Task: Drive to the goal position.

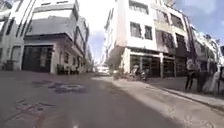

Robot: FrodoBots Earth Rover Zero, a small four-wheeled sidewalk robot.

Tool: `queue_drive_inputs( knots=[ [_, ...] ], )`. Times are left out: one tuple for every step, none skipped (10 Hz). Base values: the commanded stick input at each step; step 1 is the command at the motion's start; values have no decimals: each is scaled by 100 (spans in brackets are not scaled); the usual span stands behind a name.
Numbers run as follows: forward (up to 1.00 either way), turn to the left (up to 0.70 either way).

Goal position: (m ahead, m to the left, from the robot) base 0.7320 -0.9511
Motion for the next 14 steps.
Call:
queue_drive_inputs(
  knots=[
    [100,-40],
    [100,-40],
    [100,-40],
    [100,-40],
    [100,-40],
    [100,-2],
    [100,0],
    [100,0],
    [100,0],
    [100,0],
    [100,0],
    [100,0],
    [100,0],
    [100,0]
  ],
)
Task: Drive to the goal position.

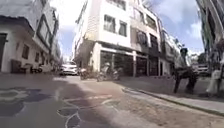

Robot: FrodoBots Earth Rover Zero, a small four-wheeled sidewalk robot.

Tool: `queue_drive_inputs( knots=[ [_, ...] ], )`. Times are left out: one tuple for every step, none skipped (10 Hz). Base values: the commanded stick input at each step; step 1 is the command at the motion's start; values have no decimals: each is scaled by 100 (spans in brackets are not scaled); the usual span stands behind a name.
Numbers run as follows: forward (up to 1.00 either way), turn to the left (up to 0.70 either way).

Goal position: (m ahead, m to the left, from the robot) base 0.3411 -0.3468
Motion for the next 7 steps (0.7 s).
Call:
queue_drive_inputs(
  knots=[
    [100,0],
    [100,0],
    [100,-7],
    [100,-40],
    [100,-40],
    [100,-40],
    [100,-40]
  ],
)
